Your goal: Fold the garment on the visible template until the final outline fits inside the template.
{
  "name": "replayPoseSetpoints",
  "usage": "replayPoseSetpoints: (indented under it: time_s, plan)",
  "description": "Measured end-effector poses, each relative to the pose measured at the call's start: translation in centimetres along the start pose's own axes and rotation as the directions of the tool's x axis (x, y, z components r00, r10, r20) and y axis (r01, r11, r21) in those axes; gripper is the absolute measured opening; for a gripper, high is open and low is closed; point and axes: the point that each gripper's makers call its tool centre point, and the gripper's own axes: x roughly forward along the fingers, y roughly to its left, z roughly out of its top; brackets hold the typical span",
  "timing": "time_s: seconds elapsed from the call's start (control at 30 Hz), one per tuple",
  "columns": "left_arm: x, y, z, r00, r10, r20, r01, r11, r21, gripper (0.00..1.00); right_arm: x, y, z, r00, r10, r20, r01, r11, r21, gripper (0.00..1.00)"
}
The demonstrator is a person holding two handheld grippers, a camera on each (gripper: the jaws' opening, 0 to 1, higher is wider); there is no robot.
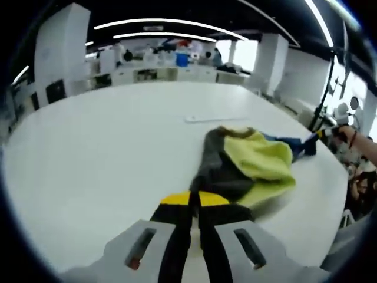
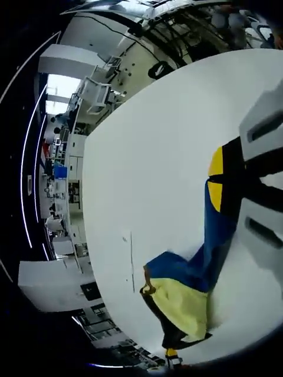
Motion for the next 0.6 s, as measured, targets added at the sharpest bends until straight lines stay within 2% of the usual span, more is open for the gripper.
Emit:
replayPoseSetpoints:
  time_s: [0.1, 0.23, 0.33, 0.53, 0.6]
  plan:
    - [0.4, 1.1, -0.5, 0.999, 0.021, -0.027, -0.021, 1.000, 0.011, 0.00, 0.3, -0.8, 0.2, 1.000, -0.014, -0.012, 0.014, 1.000, -0.004, 0.00]
    - [1.0, 1.7, -0.7, 0.999, 0.001, -0.043, -0.002, 0.999, -0.039, 0.00, 0.8, -1.7, 0.4, 0.999, -0.028, -0.026, 0.027, 0.999, -0.027, 0.00]
    - [1.4, 2.4, -0.9, 0.997, 0.021, -0.071, -0.022, 1.000, -0.014, 0.00, 1.2, -2.6, 0.6, 0.998, -0.043, -0.040, 0.041, 0.999, -0.031, 0.00]
    - [2.1, 4.0, -0.8, 0.995, 0.054, -0.087, -0.055, 0.999, 0.000, 0.00, 1.7, -4.3, 1.1, 0.996, -0.072, -0.057, 0.070, 0.997, -0.037, 0.00]
    - [2.4, 4.8, -0.6, 0.993, 0.079, -0.093, -0.076, 0.997, 0.031, 0.00, 2.0, -4.6, 1.3, 0.996, -0.069, -0.059, 0.067, 0.997, -0.047, 0.00]
